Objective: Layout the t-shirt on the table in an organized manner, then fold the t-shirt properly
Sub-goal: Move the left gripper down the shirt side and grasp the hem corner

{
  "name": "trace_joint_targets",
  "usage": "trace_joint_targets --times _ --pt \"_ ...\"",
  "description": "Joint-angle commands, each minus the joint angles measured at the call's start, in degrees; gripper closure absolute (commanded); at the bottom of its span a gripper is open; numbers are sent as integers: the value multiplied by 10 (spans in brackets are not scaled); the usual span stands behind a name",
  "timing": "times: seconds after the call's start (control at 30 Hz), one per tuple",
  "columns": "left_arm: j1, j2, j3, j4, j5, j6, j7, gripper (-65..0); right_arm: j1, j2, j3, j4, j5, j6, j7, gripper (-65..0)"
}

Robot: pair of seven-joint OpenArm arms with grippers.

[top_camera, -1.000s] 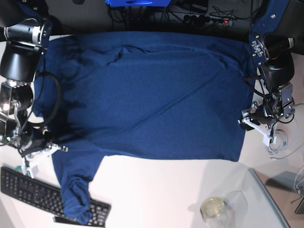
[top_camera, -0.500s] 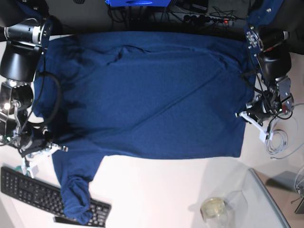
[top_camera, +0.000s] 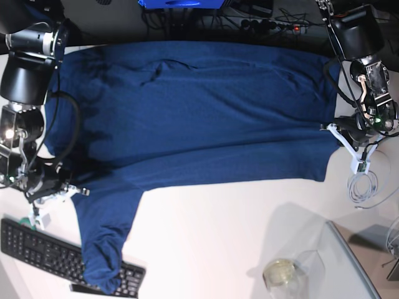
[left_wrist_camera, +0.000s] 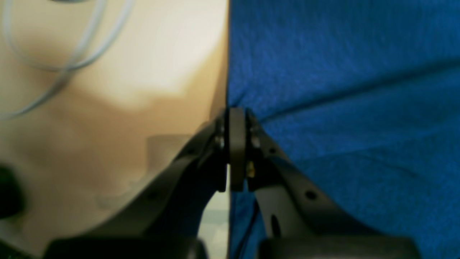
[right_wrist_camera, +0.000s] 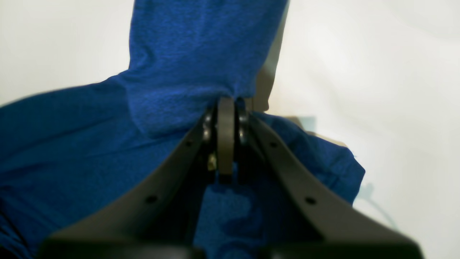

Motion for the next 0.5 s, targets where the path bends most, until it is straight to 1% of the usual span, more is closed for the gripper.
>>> trace_joint_targets --times 0.0,0.17,0.47 --pt "0 -6 -1 22 -5 3 -2 0 15 7 1 9 6 5 10 0" --pt "22 -4 4 21 1 4 6 0 14 7 1 9 6 5 10 0" --pt "31 -8 0 23 1 5 6 0 14 7 1 9 6 5 9 0"
